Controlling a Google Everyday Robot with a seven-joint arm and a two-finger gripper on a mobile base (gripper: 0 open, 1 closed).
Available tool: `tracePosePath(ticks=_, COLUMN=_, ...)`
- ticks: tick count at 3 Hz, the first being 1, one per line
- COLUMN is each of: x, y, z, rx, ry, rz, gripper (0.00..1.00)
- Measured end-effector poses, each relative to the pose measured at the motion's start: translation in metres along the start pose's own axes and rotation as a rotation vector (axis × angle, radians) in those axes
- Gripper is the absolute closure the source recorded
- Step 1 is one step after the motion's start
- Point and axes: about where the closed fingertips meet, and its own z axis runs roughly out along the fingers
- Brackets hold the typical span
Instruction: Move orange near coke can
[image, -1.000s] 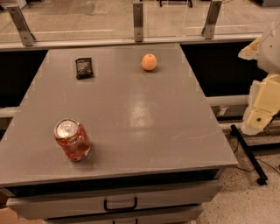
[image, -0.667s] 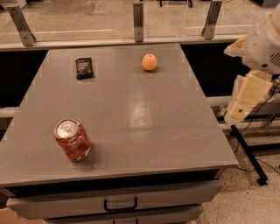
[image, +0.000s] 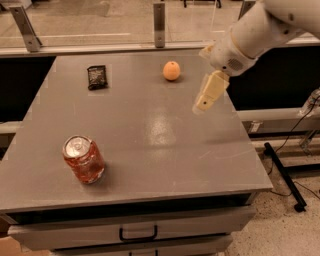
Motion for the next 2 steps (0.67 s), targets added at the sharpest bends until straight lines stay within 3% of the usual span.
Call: tracePosePath(ticks=2, x=-0.039, y=-0.069, z=0.110, rx=-0.038, ry=-0.117, rz=0.091, gripper=0.00)
